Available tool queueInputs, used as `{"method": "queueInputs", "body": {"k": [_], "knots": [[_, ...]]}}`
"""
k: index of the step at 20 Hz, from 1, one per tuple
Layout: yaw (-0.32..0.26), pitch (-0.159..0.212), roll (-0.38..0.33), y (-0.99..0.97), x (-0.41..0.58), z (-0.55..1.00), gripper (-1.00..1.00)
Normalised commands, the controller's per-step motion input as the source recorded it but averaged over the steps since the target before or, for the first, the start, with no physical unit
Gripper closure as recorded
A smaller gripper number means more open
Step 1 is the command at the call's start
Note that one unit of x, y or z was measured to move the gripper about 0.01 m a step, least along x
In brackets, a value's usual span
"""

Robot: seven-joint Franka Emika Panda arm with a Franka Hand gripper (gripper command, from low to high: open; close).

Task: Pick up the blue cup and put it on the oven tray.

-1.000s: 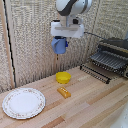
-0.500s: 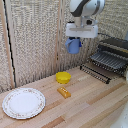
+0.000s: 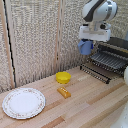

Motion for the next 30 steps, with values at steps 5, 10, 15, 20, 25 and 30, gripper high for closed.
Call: {"method": "queueInputs", "body": {"k": [5, 10, 15, 20, 25, 30], "knots": [[0.025, -0.049, -0.238, -0.74, -0.089, 0.01, 1.0], [0.033, -0.052, -0.287, -0.63, -0.042, 0.0, 1.0], [0.005, 0.026, -0.225, -0.48, -0.061, -0.03, 1.0], [-0.009, 0.15, -0.172, -0.15, -0.179, -0.15, 1.0], [-0.002, 0.163, -0.103, -0.05, -0.019, -0.28, 1.0], [-0.005, 0.153, -0.089, 0.0, 0.0, -0.33, 1.0]]}}
